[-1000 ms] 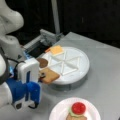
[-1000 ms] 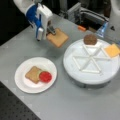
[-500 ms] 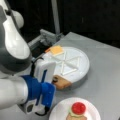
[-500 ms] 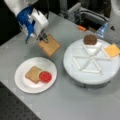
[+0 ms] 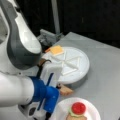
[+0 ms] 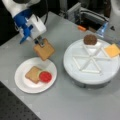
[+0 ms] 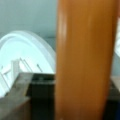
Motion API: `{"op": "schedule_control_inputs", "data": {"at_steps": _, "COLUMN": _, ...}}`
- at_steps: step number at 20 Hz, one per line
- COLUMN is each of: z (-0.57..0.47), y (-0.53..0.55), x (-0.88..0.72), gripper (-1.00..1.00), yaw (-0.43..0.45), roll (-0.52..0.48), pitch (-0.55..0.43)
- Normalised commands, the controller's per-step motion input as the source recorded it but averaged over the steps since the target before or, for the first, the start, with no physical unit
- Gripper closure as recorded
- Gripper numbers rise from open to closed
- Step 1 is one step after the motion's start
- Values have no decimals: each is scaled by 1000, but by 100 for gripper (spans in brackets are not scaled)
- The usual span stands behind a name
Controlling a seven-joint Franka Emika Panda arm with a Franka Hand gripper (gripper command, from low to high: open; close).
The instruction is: Ingredient selection for cheeseburger or sandwich
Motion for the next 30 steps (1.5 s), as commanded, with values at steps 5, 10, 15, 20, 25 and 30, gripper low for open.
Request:
{"op": "schedule_control_inputs", "data": {"at_steps": 5, "z": -215, "y": -165, "x": 516, "gripper": 100, "yaw": 186, "roll": 24, "pitch": 51}}
{"op": "schedule_control_inputs", "data": {"at_steps": 10, "z": -180, "y": -80, "x": 423, "gripper": 100, "yaw": 153, "roll": 84, "pitch": -24}}
{"op": "schedule_control_inputs", "data": {"at_steps": 15, "z": -170, "y": -121, "x": 315, "gripper": 100, "yaw": 142, "roll": 134, "pitch": -104}}
{"op": "schedule_control_inputs", "data": {"at_steps": 20, "z": -248, "y": -217, "x": 286, "gripper": 100, "yaw": 120, "roll": 88, "pitch": -145}}
{"op": "schedule_control_inputs", "data": {"at_steps": 25, "z": -135, "y": -165, "x": 287, "gripper": 100, "yaw": 98, "roll": 67, "pitch": -115}}
{"op": "schedule_control_inputs", "data": {"at_steps": 30, "z": -89, "y": -98, "x": 293, "gripper": 100, "yaw": 93, "roll": 91, "pitch": -104}}
